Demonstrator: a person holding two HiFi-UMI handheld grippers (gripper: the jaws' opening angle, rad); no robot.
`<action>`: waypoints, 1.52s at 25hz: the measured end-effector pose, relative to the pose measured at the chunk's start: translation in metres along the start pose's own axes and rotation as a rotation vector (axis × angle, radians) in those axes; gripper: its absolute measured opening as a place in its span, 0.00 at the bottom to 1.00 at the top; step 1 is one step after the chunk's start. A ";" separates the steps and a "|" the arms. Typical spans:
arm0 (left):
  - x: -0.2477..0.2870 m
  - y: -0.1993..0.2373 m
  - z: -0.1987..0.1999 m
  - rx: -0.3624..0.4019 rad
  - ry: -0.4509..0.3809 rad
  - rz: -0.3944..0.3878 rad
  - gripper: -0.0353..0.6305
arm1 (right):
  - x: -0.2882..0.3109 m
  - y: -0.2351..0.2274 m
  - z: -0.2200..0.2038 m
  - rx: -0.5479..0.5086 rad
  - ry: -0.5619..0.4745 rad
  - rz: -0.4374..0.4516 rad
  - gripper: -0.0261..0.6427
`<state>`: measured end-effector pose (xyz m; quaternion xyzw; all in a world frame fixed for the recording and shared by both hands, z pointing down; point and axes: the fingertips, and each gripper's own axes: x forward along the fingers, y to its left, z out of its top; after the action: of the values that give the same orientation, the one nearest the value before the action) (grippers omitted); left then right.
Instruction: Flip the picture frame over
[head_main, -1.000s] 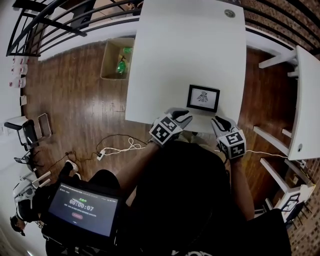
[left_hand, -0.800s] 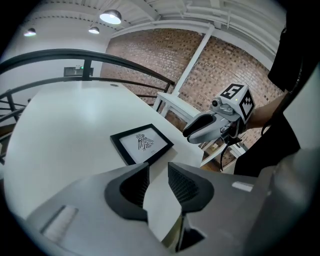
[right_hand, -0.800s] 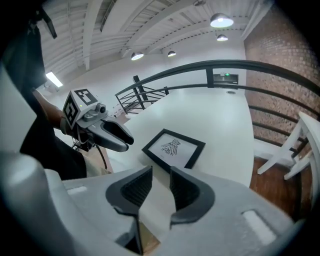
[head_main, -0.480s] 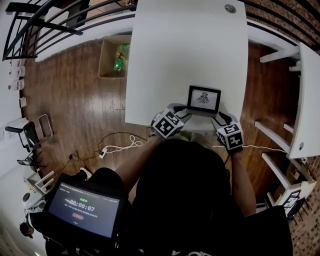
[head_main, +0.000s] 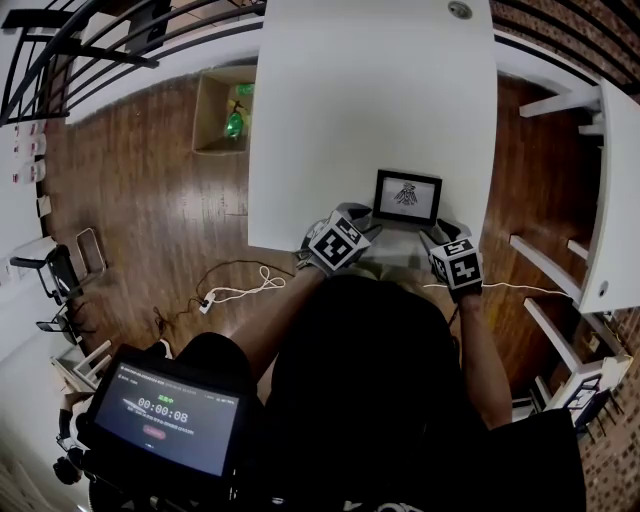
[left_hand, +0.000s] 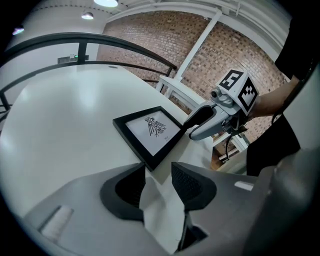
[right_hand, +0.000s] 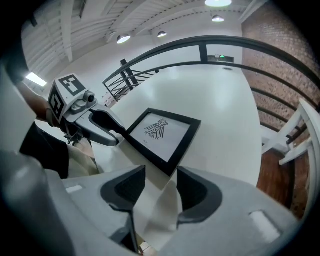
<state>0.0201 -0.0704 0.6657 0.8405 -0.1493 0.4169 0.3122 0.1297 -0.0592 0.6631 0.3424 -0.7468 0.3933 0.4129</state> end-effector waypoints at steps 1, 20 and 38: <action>0.001 0.000 0.000 0.000 0.004 -0.001 0.31 | 0.000 0.000 0.000 0.001 0.002 0.001 0.31; -0.001 0.004 0.001 0.014 0.014 0.014 0.29 | 0.008 -0.004 0.002 -0.007 -0.003 0.028 0.31; -0.026 -0.020 0.006 0.045 -0.060 0.051 0.28 | -0.025 0.015 -0.005 -0.063 -0.074 0.022 0.31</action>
<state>0.0178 -0.0592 0.6345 0.8553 -0.1709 0.4025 0.2779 0.1292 -0.0432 0.6376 0.3354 -0.7773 0.3612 0.3910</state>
